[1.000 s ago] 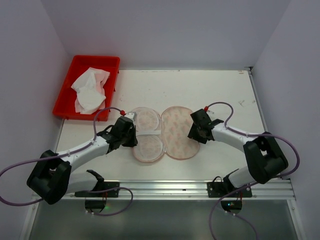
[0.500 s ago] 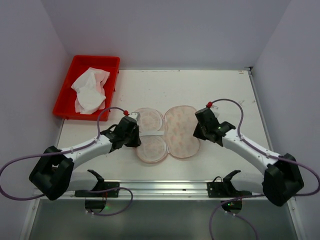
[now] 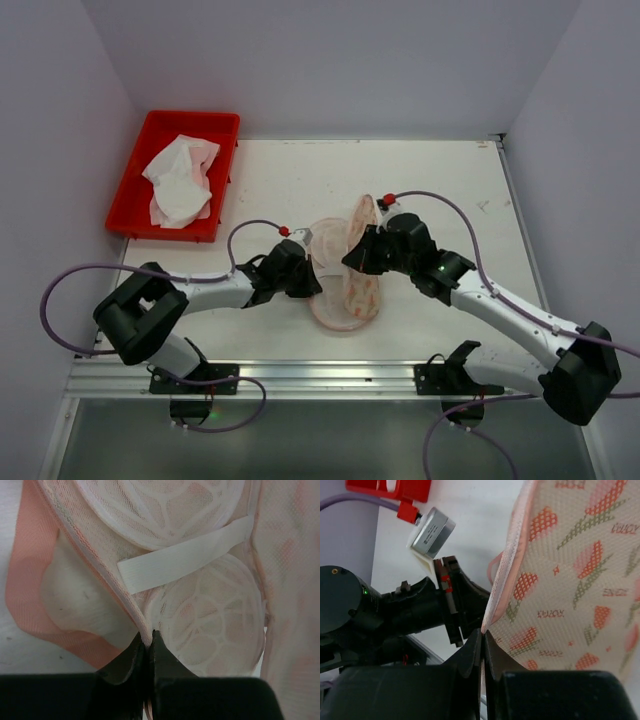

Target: Unzip the laundry bag and remove the bra

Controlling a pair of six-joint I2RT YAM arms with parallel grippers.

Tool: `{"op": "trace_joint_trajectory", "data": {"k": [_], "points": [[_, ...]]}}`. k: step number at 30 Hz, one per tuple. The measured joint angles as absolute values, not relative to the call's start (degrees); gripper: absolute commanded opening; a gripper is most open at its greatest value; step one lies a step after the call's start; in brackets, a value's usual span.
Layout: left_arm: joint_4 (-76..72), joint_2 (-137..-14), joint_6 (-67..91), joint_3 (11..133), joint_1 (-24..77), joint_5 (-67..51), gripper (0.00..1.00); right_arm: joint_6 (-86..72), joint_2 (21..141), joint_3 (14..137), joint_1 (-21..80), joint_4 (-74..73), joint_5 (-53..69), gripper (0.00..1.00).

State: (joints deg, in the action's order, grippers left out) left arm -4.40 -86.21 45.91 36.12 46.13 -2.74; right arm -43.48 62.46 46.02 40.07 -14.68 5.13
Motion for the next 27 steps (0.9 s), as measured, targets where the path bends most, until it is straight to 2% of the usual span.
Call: {"op": "trace_joint_trajectory", "data": {"k": [4,6,7,8,10,11,13,14,19,20,22,23,25,26,27], "points": [[-9.65,-88.42,49.15,34.94,47.09,-3.4,0.09,-45.1,68.25,43.66,43.16,-8.25,8.69,0.04],[-11.44,-88.49,50.43,33.91,47.37,-3.62,0.18,-45.98,70.67,42.41,44.25,-5.58,10.13,0.07],[-12.05,-88.49,50.98,33.45,47.46,-3.64,0.22,-46.33,71.72,41.69,44.66,-4.03,10.81,0.1],[-12.62,-88.49,51.46,32.93,47.51,-3.62,0.28,-46.63,72.66,41.04,44.93,-2.66,11.73,0.17],[-13.23,-88.23,52.45,31.99,47.55,-3.62,0.34,-47.42,73.95,40.01,45.15,-0.69,12.93,0.25],[-13.39,-87.61,52.95,31.62,47.59,-3.4,0.36,-47.7,74.43,39.72,45.19,-0.14,13.28,0.33],[-12.82,-85.84,53.43,30.57,47.66,-2.7,0.45,-48.07,74.89,39.64,45.23,0.62,13.89,0.41],[-12.38,-84.73,53.6,30.09,47.68,-2.2,0.53,-48.01,74.81,39.64,45.23,0.97,14.22,0.48],[-7.73,-78.32,54.0,29.71,47.7,1.3,0.73,-46.98,72.97,40.62,45.23,-0.3,13.96,0.56],[-6.42,-76.75,53.84,29.71,47.7,2.24,0.82,-46.7,72.51,41.28,45.23,-0.91,13.52,0.56],[-3.44,-73.54,53.52,29.76,47.7,4.21,0.91,-45.87,71.16,42.54,45.25,-2.22,12.29,0.59],[-1.8,-71.99,53.36,29.78,47.7,5.39,0.98,-45.45,70.19,43.05,45.28,-2.87,11.16,0.69],[1.74,-69.23,52.86,29.98,47.53,7.81,1.0,-44.62,67.72,43.66,45.12,-4.21,8.88,0.83],[3.25,-68.38,52.73,30.2,47.29,8.73,1.0,-44.1,66.37,43.94,44.86,-5.23,7.6,0.94],[5.1,-67.46,52.34,30.55,46.83,9.63,1.0,-43.79,65.14,44.16,44.53,-6.09,6.46,0.98]]}}
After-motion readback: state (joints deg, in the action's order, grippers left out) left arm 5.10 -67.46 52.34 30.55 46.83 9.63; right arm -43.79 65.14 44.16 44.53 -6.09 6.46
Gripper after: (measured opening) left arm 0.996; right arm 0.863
